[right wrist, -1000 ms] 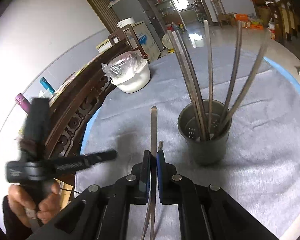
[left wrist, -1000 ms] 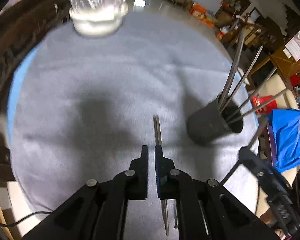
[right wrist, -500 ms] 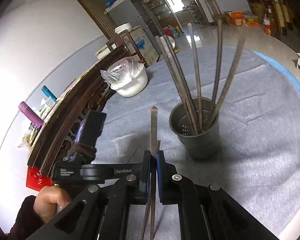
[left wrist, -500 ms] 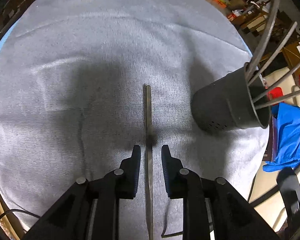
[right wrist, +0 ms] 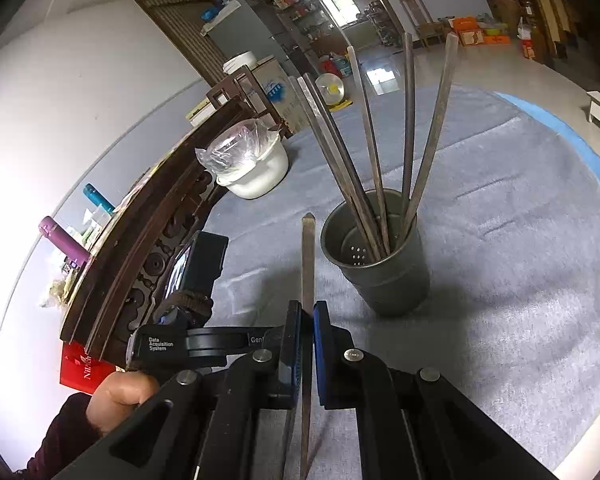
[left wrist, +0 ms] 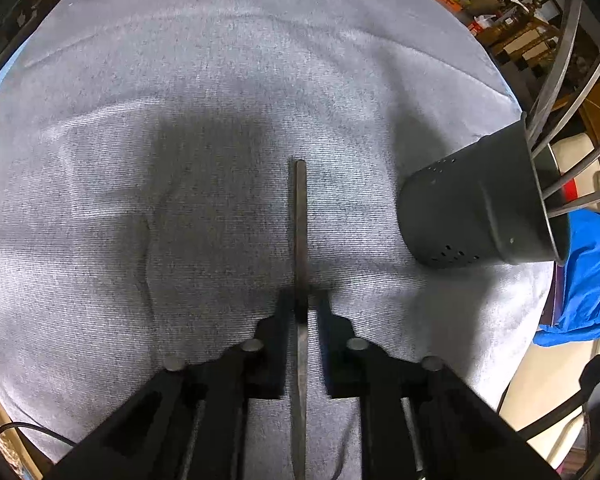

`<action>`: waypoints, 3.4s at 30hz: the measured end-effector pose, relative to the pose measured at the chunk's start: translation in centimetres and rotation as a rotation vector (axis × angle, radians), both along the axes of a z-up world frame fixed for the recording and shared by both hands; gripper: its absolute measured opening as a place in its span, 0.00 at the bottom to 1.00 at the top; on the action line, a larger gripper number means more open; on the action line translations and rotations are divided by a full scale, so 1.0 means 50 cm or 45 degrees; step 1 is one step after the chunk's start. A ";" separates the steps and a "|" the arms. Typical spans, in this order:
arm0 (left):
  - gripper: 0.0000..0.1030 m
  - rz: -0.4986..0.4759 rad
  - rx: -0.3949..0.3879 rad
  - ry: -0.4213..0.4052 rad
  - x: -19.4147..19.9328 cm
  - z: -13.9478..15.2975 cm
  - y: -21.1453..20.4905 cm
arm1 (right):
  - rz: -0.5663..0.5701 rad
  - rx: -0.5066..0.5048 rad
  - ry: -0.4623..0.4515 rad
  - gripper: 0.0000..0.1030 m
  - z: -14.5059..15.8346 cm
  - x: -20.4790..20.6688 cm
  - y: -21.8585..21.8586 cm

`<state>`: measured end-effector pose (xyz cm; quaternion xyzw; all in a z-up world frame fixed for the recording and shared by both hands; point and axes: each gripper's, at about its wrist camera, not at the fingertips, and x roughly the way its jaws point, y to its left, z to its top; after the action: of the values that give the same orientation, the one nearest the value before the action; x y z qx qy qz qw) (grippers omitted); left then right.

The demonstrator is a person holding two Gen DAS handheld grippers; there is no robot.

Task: Organize utensils
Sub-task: 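Lift both held rods upright over the grey cup with both tools, then lower both held rods into the grey cup among the other rods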

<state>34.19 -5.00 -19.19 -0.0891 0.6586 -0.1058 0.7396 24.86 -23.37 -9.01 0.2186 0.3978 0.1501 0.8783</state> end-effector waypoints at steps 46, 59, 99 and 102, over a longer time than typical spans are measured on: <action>0.05 -0.026 -0.158 -1.030 -0.144 0.509 0.000 | -0.624 -0.193 -0.678 0.06 0.267 0.012 -0.082; 0.05 -0.041 -0.100 -0.967 -0.119 0.423 -0.054 | -0.608 -0.242 -0.579 0.07 0.192 0.056 -0.067; 0.07 -0.073 -0.044 -0.914 -0.132 0.383 -0.055 | -0.506 -0.253 -0.490 0.07 0.156 0.028 -0.047; 0.07 -0.075 -0.042 -0.907 -0.133 0.381 -0.055 | -0.495 -0.259 -0.481 0.07 0.153 0.029 -0.045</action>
<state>27.54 -7.74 -0.12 -0.0395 0.3599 -0.1620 0.9179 26.30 -25.61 -1.38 0.1699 0.1906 -0.0238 0.9666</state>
